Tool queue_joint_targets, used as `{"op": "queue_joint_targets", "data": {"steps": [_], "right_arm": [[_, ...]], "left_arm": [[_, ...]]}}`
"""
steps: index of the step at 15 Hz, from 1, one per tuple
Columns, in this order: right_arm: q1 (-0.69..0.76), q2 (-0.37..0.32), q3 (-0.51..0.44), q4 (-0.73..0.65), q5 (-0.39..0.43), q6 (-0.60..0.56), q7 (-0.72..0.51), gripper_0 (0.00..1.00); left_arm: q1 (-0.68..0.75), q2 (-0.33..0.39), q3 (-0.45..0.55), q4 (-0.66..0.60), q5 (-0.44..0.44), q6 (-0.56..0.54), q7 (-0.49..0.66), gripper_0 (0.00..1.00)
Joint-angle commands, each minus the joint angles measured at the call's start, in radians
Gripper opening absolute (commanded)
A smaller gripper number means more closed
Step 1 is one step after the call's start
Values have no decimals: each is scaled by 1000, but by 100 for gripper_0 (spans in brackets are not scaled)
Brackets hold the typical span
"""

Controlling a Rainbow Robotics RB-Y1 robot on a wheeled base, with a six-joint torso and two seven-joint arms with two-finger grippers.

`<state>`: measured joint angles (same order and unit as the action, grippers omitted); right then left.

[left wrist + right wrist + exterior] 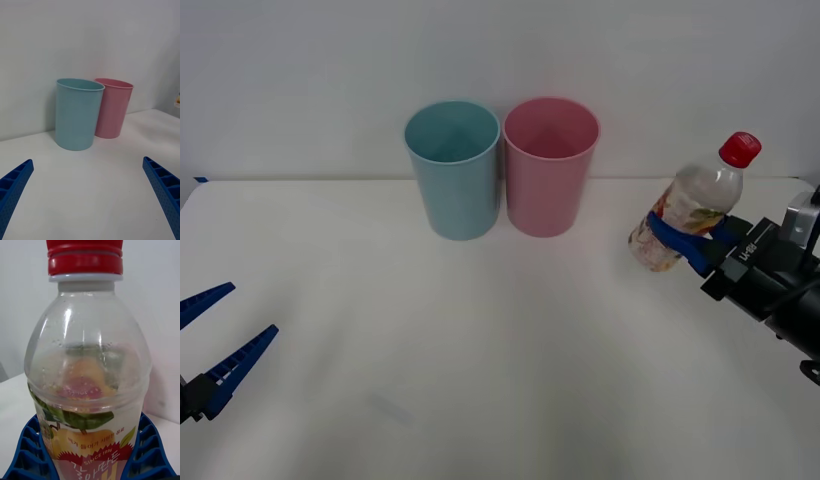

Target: Grasp the object on the table and drop it into the matching bin: aluminum can to the light blue bin, PET bottle to the pink bin.

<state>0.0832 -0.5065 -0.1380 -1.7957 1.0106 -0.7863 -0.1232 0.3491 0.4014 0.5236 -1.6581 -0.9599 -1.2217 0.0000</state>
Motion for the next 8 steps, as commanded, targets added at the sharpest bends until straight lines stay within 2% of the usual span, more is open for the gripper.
{"op": "queue_joint_targets", "data": {"steps": [1,5,8], "right_arm": [[-77,-63,49,-24,2,62,-95,0],[-214,-138,132,-11,20,140,-190,0],[-364,-162,205,93,25,157,-196,0]], "left_arm": [[0,0,0,0,0,0,0,100],[0,0,0,0,0,0,0,100],[0,0,0,0,0,0,0,100]]}}
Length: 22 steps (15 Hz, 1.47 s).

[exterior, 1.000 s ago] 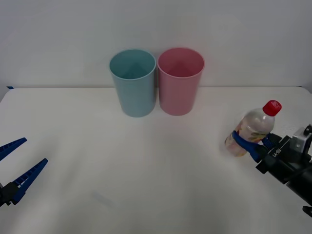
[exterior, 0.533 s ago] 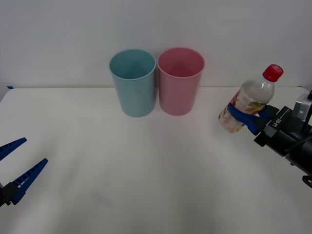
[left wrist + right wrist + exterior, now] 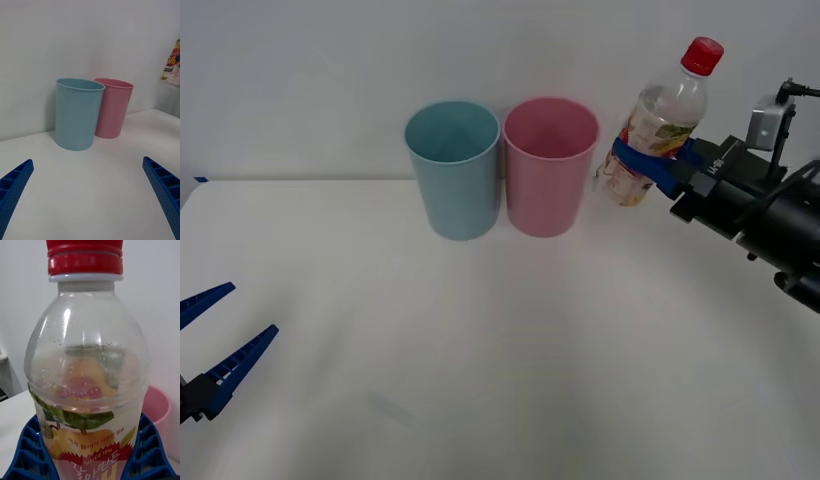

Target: Grasp the object on the table and drop it into the matching bin: aluminum can to the light blue bin, PET bottle to the pink bin.

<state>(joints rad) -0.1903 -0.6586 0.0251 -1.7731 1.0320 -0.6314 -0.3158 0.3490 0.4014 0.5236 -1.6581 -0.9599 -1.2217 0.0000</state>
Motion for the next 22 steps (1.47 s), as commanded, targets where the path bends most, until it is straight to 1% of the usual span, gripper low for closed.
{"op": "queue_joint_targets", "data": {"steps": [1,3,5,9,12,15,19,20,21,22], "right_arm": [[-143,-10,64,115,8,4,-2,0],[-248,0,102,216,14,4,1,0],[-344,33,118,320,49,4,7,0],[-491,132,125,506,135,4,11,0],[-575,192,124,632,180,6,21,0],[-637,231,125,716,200,18,37,0],[-646,246,124,730,206,25,52,0],[-646,244,125,730,206,25,55,5],[-646,244,124,730,204,27,61,35],[-646,244,124,730,206,25,67,95]], "left_arm": [[0,0,0,0,0,0,0,100],[0,0,0,0,0,0,0,100],[0,0,0,0,0,0,0,100],[0,0,0,0,0,0,0,100],[0,0,0,0,0,0,0,100],[0,0,0,0,0,0,0,100],[0,0,0,0,0,0,0,100],[0,0,0,0,0,0,0,100],[0,0,0,0,0,0,0,100],[0,0,0,0,0,0,0,100]]}}
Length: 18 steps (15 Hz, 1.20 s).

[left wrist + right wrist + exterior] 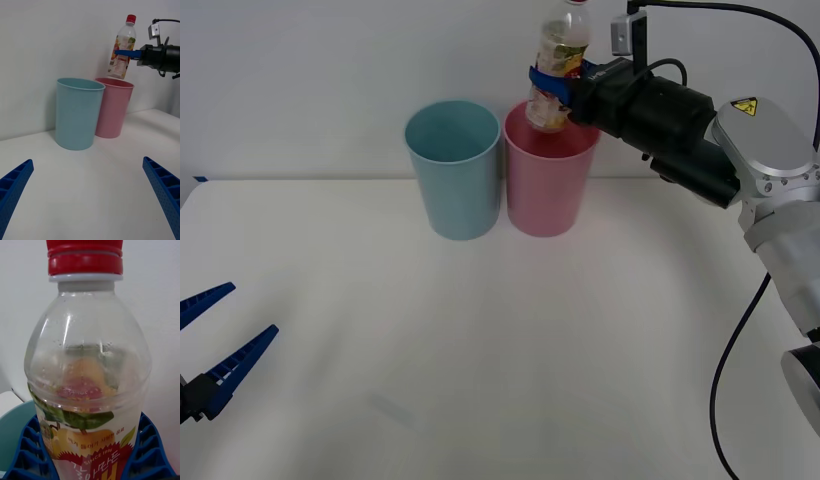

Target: Grasp the object on the table and drop it into the matching bin: aluminum can to the light blue bin, PET bottle to the pink bin.

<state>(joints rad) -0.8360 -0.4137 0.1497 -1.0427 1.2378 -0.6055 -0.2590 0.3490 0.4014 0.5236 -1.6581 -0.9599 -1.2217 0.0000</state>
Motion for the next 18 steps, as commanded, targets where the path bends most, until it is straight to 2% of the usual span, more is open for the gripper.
{"op": "queue_joint_targets", "data": {"steps": [1,6,8,14,18], "right_arm": [[0,0,-1,0,-1,-2,18,100],[2,-4,-6,0,-3,-5,30,100],[35,-17,-6,-42,-21,-13,32,100],[265,-105,-21,-318,-80,-11,21,100],[463,-169,-70,-527,-113,-13,15,100]], "left_arm": [[0,0,0,0,0,0,0,100],[0,0,0,0,0,0,0,100],[0,0,0,0,0,0,0,100],[0,0,0,0,0,0,0,100],[0,0,0,0,0,0,0,100]]}}
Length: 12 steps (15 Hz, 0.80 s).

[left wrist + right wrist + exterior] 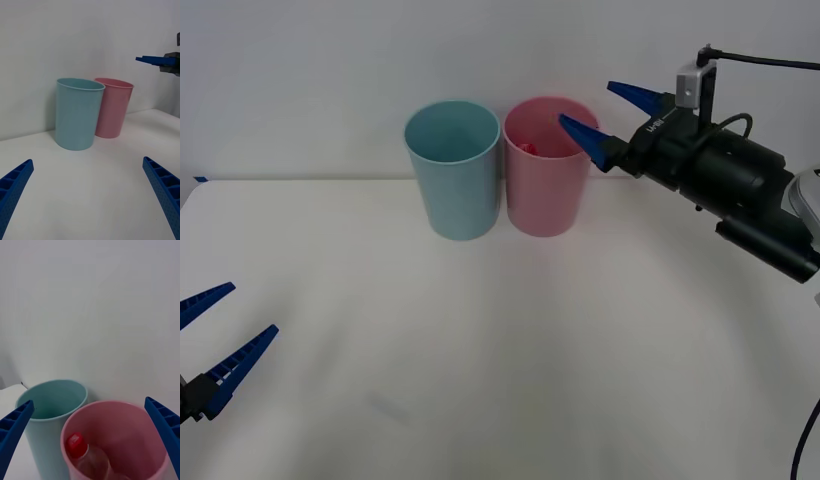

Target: Grasp the object on the table and drop it into the matching bin: aluminum can to the light blue bin, PET bottle to the pink bin.

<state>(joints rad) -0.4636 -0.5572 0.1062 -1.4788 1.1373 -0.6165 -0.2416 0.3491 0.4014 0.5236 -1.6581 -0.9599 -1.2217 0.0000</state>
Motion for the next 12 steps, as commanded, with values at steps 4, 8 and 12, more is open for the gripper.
{"op": "queue_joint_targets", "data": {"steps": [4,8,12], "right_arm": [[284,-59,-112,-250,-22,-15,-2,100],[459,-63,-217,-344,-27,-58,8,100],[589,-47,-333,-365,-31,-177,51,100]], "left_arm": [[0,0,0,0,0,0,0,100],[0,0,0,0,0,0,0,100],[0,0,0,0,0,0,0,100]]}}
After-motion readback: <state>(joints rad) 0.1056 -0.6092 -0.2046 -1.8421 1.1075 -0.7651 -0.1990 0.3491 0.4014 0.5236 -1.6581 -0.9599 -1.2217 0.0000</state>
